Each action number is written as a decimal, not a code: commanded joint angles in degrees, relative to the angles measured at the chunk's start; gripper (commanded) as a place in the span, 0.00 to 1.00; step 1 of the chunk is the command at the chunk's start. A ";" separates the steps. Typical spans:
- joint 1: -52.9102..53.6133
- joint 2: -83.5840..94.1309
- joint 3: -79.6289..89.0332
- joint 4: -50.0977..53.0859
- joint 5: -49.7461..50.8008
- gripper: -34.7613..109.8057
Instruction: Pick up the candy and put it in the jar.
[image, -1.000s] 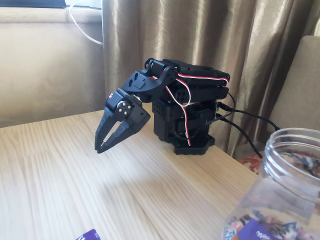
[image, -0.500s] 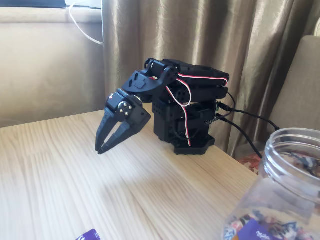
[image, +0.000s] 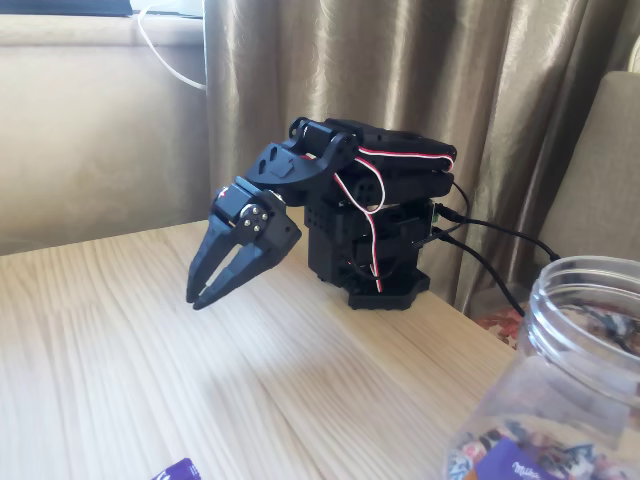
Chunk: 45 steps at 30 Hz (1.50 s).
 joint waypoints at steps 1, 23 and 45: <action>-2.11 1.93 -1.85 0.26 -2.64 0.31; -12.13 -44.82 -46.76 9.84 -1.93 0.32; -13.71 -64.60 -57.83 13.71 -10.55 0.30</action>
